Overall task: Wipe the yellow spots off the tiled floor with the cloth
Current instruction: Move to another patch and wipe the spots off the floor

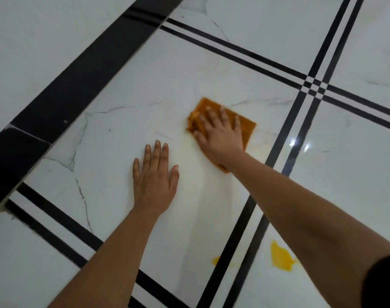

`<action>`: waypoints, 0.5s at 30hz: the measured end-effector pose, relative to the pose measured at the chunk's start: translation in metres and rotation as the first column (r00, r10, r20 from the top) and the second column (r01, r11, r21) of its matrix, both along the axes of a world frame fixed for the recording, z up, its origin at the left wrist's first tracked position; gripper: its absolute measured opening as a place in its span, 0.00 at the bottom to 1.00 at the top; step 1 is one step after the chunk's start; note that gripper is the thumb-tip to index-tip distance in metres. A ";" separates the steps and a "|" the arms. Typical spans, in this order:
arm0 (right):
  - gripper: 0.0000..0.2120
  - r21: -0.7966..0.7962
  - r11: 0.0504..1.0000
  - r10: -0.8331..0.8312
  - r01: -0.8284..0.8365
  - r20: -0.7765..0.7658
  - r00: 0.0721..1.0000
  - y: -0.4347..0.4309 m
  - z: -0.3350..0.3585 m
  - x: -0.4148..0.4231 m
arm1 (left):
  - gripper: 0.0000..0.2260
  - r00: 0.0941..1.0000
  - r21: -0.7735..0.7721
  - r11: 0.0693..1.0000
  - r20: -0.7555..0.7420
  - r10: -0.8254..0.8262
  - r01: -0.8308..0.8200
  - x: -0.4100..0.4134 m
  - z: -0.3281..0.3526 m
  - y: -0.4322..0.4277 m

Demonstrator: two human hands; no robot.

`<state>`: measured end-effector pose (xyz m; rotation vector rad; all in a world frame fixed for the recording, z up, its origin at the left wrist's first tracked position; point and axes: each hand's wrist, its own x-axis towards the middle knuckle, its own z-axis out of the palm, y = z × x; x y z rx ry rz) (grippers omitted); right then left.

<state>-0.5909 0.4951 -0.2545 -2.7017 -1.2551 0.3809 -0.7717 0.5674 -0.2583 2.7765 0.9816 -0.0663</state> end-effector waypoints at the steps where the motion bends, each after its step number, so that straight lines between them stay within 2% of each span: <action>1: 0.27 0.004 0.988 0.155 -0.155 0.009 0.988 -0.008 0.000 -0.012 | 0.32 1.000 0.002 1.000 0.001 0.005 -0.005 0.000 0.000 0.001; 3: 0.28 0.013 0.909 0.416 -0.417 0.042 0.908 -0.050 -0.002 -0.026 | 0.33 1.000 0.002 1.000 -0.019 0.009 -0.009 -0.005 0.002 0.002; 4: 0.29 0.011 0.900 0.435 -0.437 0.062 0.898 -0.068 -0.001 -0.023 | 0.33 1.000 -0.001 1.000 -0.029 0.004 -0.004 -0.008 0.002 0.003; 5: 0.30 0.004 0.925 0.379 -0.381 0.082 0.922 -0.075 -0.002 -0.011 | 0.33 0.999 -0.004 1.000 -0.035 -0.003 0.003 -0.011 0.002 0.003; 8: 0.28 -0.039 0.999 0.029 -0.028 0.033 0.999 -0.040 -0.003 0.018 | 0.33 0.999 -0.023 1.000 -0.031 -0.009 0.009 -0.016 -0.001 0.002; 10: 0.27 -0.038 0.999 -0.012 0.012 0.001 1.000 -0.015 -0.001 0.007 | 0.33 1.000 -0.036 0.999 -0.014 0.016 -0.016 -0.016 -0.003 -0.005; 13: 0.28 -0.017 0.967 0.254 -0.253 0.007 0.967 -0.047 -0.001 -0.030 | 0.32 1.000 -0.054 0.998 0.022 0.020 -0.019 -0.016 0.001 -0.020; 15: 0.31 -0.001 0.937 0.350 -0.350 -0.023 0.936 -0.090 0.004 -0.044 | 0.33 0.997 -0.078 0.996 0.072 0.037 -0.032 -0.013 0.008 -0.030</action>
